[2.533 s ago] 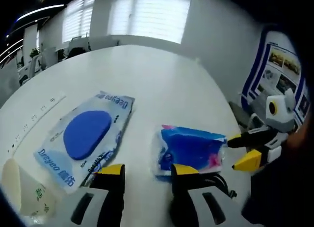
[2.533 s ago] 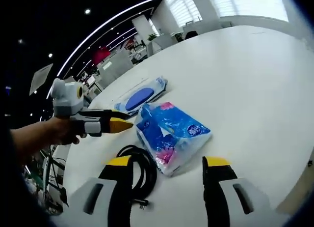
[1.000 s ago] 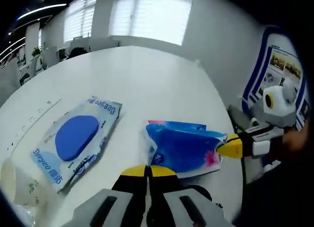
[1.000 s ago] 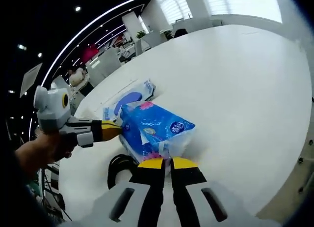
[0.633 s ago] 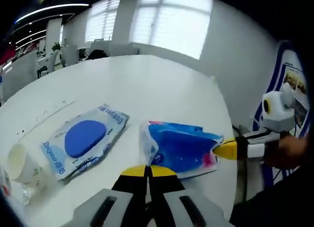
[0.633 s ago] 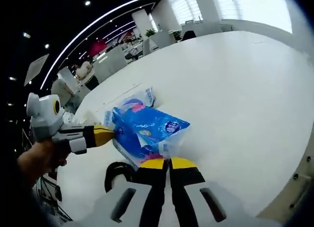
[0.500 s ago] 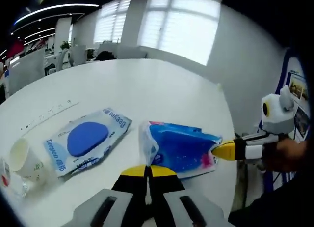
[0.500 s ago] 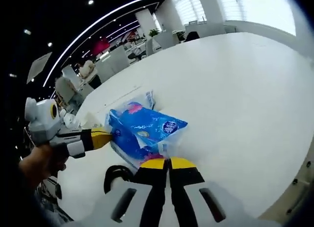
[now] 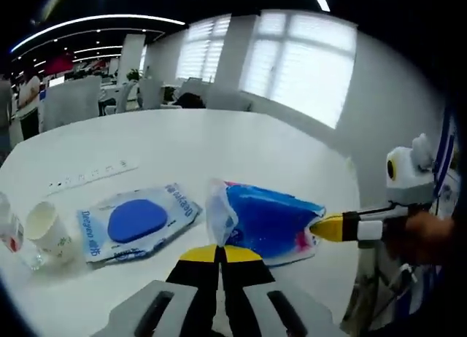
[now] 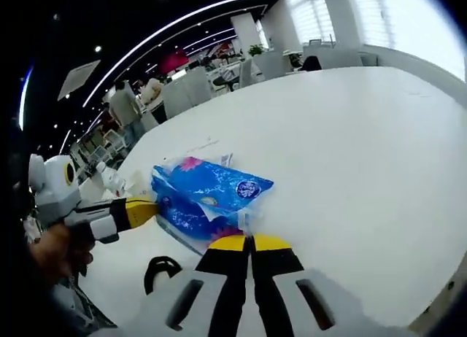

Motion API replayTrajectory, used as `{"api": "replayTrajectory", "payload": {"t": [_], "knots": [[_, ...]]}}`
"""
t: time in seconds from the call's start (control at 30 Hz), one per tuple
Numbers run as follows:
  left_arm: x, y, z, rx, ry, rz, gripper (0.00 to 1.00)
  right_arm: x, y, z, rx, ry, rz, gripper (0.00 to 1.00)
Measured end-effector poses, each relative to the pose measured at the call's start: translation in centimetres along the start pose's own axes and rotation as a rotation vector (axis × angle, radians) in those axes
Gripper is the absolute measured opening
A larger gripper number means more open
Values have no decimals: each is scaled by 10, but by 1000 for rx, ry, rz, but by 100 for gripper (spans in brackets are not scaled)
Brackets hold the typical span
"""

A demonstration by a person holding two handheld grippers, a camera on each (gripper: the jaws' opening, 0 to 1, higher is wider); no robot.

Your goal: Arrange the tabletop items into an orderly group along one side of the table until the central work area is clear of visible clutter.

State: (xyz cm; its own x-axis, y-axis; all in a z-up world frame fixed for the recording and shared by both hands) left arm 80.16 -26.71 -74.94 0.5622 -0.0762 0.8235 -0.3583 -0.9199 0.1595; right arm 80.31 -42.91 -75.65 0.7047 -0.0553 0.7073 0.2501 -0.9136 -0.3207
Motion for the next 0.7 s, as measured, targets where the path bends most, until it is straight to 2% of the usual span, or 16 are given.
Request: {"api": "replayTrajectory", "payload": {"t": [0.2,0.3,0.4,0.57,0.7], "knots": [[13,8,6,41,26,-3,0,17,12,7,26,-1,-24,0],[16,5,12,47,26,-11,0,25,17,8,33,-1,-46,0],[21,7,19,56,38,-52,0,34,23,13,37,2,-79,0],[24,14,29,65,60,-71,0,48,35,19,51,12,-119,0],[24,20,42,59,54,-73,0,60,50,29,62,23,-136,0]]}}
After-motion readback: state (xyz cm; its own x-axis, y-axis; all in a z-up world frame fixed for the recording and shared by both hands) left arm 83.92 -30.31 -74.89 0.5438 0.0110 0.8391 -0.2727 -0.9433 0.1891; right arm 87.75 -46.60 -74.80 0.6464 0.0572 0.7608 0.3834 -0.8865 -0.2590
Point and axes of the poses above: the point that each gripper's makers call its tool centre point, and the gripper's own axes: z roughly forward along the fingers, y roughly to its right, x roughly out of its top, the point moved 3 cm from there along -z, roughly backward along the fingers, and after that the axes turned 3 degrees about z, right-handed, at the moved point
